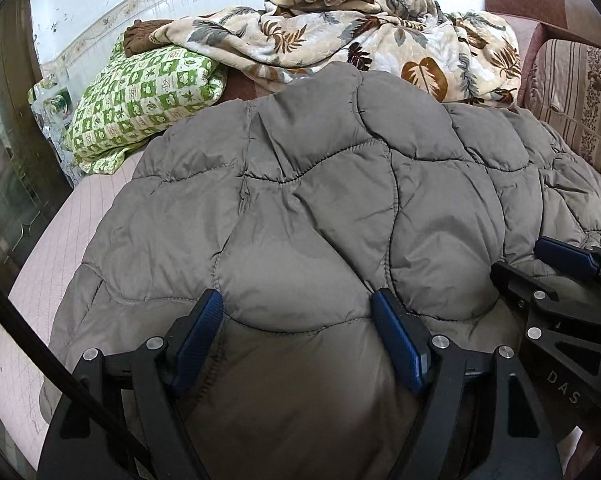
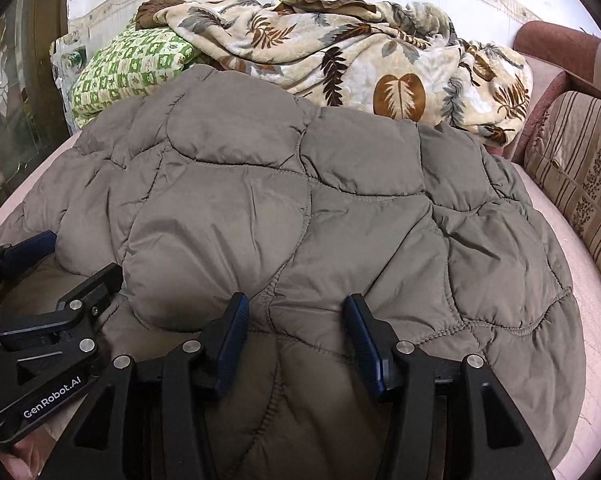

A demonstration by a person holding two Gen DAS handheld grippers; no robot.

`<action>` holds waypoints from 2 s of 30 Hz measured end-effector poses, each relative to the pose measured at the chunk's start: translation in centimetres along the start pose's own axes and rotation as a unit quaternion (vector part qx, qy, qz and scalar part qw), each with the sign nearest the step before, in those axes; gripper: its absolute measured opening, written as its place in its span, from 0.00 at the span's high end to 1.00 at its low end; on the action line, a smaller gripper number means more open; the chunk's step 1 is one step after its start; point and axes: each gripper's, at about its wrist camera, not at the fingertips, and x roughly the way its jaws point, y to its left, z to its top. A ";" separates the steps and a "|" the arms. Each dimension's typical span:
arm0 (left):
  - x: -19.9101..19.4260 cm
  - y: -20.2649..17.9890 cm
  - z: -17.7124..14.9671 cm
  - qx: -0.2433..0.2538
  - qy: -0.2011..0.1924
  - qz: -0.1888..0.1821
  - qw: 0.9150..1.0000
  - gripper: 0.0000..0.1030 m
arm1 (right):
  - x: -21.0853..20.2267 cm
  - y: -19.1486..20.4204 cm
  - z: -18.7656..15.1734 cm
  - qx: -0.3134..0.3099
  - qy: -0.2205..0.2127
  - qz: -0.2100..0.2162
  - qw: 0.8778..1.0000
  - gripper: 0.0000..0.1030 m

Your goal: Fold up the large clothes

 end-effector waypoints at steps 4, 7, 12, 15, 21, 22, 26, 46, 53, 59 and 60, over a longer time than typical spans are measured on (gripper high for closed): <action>0.0 0.0 0.0 0.000 0.000 0.000 1.000 0.26 | -0.1 0.0 0.0 0.001 0.001 -0.001 1.000 0.46; 0.0 0.0 0.0 -0.001 0.002 -0.001 1.000 0.26 | -0.1 0.0 -0.1 0.001 0.001 -0.001 1.000 0.46; -0.1 -0.1 0.0 -0.002 0.002 -0.001 1.000 0.26 | -0.2 0.1 0.0 0.000 0.002 -0.002 1.000 0.47; 0.0 0.0 -0.1 -0.002 0.003 -0.002 1.000 0.26 | -0.3 0.0 -0.1 0.004 0.002 0.000 1.000 0.46; -0.4 0.2 -0.2 -0.009 0.004 -0.011 1.000 0.26 | -1.0 -0.2 -0.3 0.016 0.001 0.007 1.000 0.46; -0.6 0.4 -0.2 -0.013 0.002 -0.015 1.000 0.26 | -1.3 -0.3 -0.3 0.020 0.000 0.008 1.000 0.46; -1.8 1.1 0.4 -0.025 -0.012 -0.033 0.999 0.27 | -3.3 -0.7 0.7 0.039 -0.023 0.022 0.999 0.46; 2.1 9.3 2.6 -0.098 0.046 0.025 0.994 0.27 | 10.0 6.5 11.7 -0.048 0.117 0.028 0.992 0.32; 1.7 10.2 3.0 -0.124 0.042 -0.003 0.991 0.27 | 5.8 4.1 12.6 0.003 0.080 0.087 0.993 0.31; -0.9 9.6 2.6 -0.118 0.014 -0.020 0.993 0.27 | -3.8 0.2 8.4 0.003 -0.001 0.073 0.997 0.29; -1.2 9.4 2.4 -0.116 0.012 -0.022 0.993 0.27 | -4.7 -0.4 7.4 0.001 -0.006 0.063 0.998 0.29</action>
